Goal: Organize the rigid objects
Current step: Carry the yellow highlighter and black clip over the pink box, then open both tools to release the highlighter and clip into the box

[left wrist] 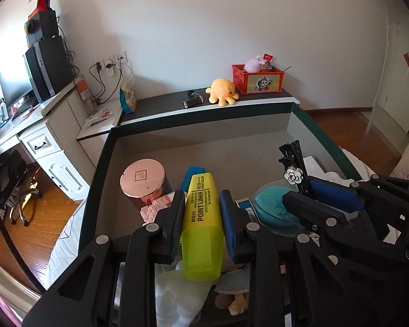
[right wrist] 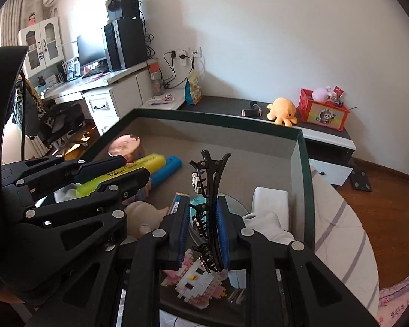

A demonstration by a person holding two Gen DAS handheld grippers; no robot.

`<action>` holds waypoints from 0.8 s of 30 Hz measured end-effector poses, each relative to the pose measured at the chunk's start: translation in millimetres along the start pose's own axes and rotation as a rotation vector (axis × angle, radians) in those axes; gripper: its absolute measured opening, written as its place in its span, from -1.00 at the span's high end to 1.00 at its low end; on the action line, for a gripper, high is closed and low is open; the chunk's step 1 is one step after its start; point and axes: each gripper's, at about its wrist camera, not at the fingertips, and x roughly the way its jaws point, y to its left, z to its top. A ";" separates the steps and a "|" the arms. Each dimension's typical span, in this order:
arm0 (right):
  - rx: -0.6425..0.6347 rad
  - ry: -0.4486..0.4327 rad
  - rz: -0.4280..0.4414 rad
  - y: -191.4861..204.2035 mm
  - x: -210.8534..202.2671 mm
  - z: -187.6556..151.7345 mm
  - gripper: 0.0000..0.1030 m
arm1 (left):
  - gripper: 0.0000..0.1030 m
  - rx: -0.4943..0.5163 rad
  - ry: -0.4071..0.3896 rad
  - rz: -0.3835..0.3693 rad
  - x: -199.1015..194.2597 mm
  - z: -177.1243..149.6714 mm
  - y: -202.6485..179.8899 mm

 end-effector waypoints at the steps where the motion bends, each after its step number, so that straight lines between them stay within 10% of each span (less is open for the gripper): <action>1: -0.001 -0.005 -0.004 -1.1 0.9 -0.5 0.61 | 0.49 -0.002 -0.007 0.002 0.7 -0.3 0.1; 16: -0.013 -0.084 -0.082 5.1 -3.5 -6.9 0.37 | 0.43 -0.035 -0.102 0.010 -6.6 -12.7 5.6; 21: 0.018 -0.106 -0.078 -0.1 -6.9 -7.4 0.26 | -0.33 -0.071 -0.132 0.066 -11.0 -13.3 13.6; 24: 0.040 -0.125 -0.090 -4.6 -10.6 -8.1 -0.06 | -0.44 -0.098 -0.148 0.072 -15.0 -14.9 21.3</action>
